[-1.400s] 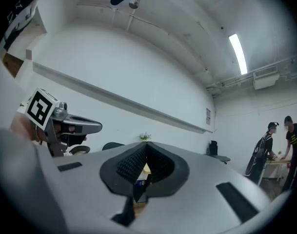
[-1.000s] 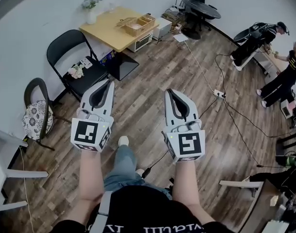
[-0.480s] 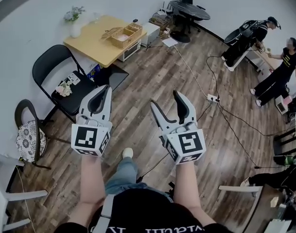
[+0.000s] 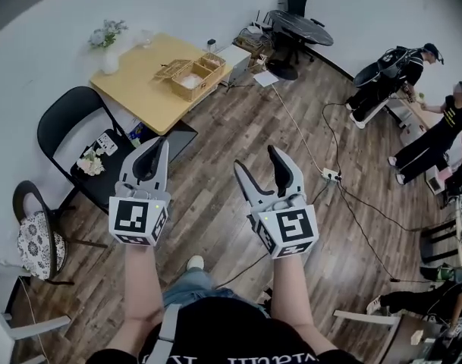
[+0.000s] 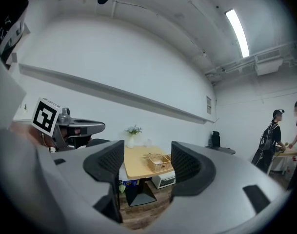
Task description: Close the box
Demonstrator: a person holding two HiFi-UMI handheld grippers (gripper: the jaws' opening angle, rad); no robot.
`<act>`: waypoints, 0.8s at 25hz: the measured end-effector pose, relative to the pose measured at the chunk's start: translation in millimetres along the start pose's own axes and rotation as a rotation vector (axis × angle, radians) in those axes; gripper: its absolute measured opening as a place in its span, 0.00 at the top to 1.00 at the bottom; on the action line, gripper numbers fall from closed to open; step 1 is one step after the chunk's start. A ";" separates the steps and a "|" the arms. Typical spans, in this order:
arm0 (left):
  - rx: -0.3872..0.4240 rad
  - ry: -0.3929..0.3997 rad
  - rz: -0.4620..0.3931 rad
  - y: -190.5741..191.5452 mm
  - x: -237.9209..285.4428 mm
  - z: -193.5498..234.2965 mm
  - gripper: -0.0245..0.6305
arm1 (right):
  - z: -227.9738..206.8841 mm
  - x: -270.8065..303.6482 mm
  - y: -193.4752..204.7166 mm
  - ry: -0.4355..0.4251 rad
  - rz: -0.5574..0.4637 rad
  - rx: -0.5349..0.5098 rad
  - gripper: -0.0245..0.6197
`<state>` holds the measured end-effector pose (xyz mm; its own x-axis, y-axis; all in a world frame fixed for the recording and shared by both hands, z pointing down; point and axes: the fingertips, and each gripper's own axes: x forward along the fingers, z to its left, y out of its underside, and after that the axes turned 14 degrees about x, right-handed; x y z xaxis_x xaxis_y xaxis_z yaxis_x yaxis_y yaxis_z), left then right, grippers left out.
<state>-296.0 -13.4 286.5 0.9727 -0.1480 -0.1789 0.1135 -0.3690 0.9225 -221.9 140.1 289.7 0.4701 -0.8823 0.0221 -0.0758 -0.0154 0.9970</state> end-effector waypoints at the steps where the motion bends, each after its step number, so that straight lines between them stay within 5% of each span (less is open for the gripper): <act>1: -0.005 -0.004 0.002 4.4 8.4 7.8 0.95 | -2.7 11.9 -0.1 0.001 0.004 -0.001 0.48; 20: 0.016 -0.034 0.025 48.2 81.5 56.9 0.94 | -35.1 135.4 2.3 -0.031 0.013 -0.047 0.48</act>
<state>-222.7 -95.5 296.9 0.9676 -0.1886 -0.1677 0.0857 -0.3795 0.9212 -127.6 37.2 297.6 0.4422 -0.8963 0.0339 -0.0399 0.0181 0.9990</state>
